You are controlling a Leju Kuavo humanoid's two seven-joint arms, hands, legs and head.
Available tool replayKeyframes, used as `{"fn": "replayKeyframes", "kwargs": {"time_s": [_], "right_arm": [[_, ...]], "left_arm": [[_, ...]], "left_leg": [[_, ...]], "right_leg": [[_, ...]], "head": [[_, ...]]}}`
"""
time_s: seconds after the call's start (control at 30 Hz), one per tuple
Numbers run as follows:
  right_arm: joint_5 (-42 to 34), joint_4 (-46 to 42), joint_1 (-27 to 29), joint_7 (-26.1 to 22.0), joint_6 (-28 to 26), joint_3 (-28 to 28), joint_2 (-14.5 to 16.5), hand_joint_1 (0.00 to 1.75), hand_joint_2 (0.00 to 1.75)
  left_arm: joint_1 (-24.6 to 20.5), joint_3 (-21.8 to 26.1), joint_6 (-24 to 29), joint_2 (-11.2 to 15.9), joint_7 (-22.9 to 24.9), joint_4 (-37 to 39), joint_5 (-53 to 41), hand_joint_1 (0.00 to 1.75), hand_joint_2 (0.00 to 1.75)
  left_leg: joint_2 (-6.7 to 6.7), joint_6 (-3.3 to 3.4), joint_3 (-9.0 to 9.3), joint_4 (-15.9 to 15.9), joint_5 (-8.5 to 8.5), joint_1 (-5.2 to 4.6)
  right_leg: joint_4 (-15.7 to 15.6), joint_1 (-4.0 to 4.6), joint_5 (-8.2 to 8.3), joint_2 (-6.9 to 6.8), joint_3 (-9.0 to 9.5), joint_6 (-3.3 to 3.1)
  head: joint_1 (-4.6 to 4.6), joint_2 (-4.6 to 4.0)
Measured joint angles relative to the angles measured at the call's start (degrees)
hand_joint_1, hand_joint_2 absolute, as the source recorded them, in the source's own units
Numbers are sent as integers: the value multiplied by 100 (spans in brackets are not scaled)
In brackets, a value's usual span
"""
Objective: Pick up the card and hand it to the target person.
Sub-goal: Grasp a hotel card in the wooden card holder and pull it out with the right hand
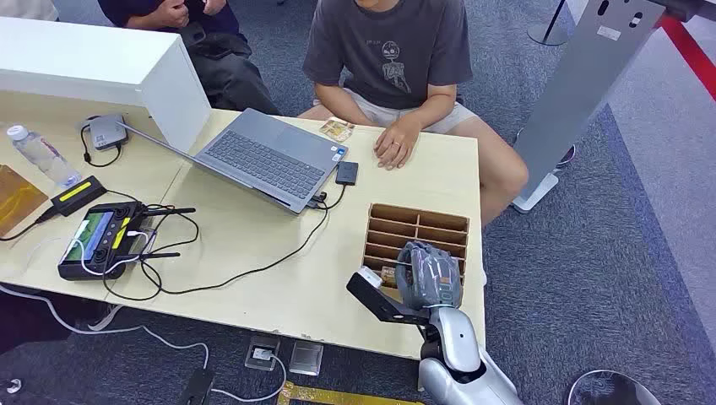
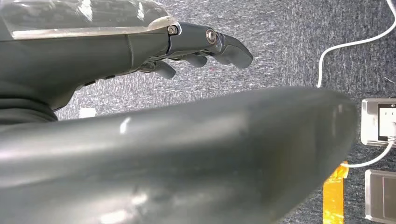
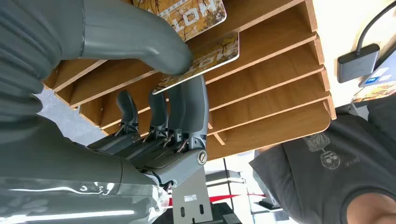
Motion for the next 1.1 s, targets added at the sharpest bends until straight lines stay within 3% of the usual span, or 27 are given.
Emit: {"fn": "replayKeyframes", "kwargs": {"time_s": [0.6, 1.1], "right_arm": [[-239, 5, -4, -163, -140, -42, 13, 145, 175], [-416, -496, -1, -263, -268, -160, -20, 147, 175]], "left_arm": [[0, 2, -1, 0, 11, 0, -57, 0, 0], [2, 2, 1, 0, 5, 0, -13, 0, 0]], "left_leg": [[0, 0, 0, 0, 0, 0], [0, 0, 1, 0, 0, 0]], "right_leg": [[0, 0, 0, 0, 0, 0], [0, 0, 0, 0, 0, 0]], "head": [[0, 0], [0, 0]]}}
